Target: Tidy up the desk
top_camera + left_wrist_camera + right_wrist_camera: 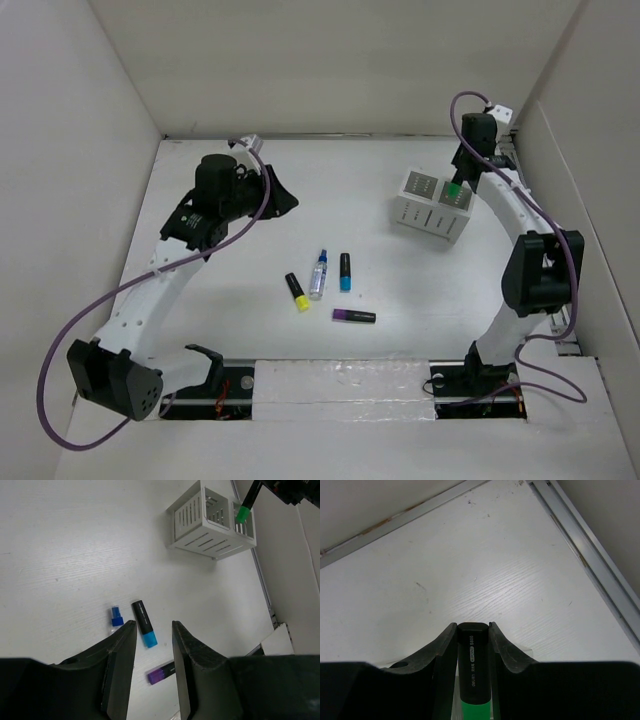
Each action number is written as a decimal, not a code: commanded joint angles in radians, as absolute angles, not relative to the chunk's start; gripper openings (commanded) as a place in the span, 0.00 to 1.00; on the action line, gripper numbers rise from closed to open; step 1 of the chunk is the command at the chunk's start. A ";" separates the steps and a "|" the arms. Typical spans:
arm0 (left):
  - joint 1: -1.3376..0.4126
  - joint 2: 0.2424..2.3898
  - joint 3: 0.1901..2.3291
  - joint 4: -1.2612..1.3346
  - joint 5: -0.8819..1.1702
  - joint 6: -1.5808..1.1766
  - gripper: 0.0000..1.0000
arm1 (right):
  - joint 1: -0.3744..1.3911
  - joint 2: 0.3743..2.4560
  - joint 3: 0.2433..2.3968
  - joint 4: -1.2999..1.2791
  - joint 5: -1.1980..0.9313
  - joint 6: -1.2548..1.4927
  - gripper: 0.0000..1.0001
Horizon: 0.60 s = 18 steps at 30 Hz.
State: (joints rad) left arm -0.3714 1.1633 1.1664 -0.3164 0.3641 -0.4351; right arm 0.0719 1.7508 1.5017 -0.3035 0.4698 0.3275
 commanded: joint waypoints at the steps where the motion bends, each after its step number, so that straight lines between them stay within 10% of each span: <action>1: -0.371 1.187 1.249 -0.267 0.362 -0.402 0.31 | 0.100 1.744 1.491 -0.221 0.526 0.319 0.11; 10: -0.371 1.256 1.316 -0.270 0.362 -0.380 0.31 | 0.179 1.652 1.309 -0.112 0.626 0.356 0.23; 18: -0.371 1.284 1.342 -0.273 0.362 -0.383 0.31 | 0.179 1.591 1.353 -0.179 0.638 0.377 0.73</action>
State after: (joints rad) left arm -0.3714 1.2877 1.2942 -0.3038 0.3618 -0.3965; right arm 0.1780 1.6672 1.3098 -0.2020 0.6170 0.3649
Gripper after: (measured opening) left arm 0.310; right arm 0.708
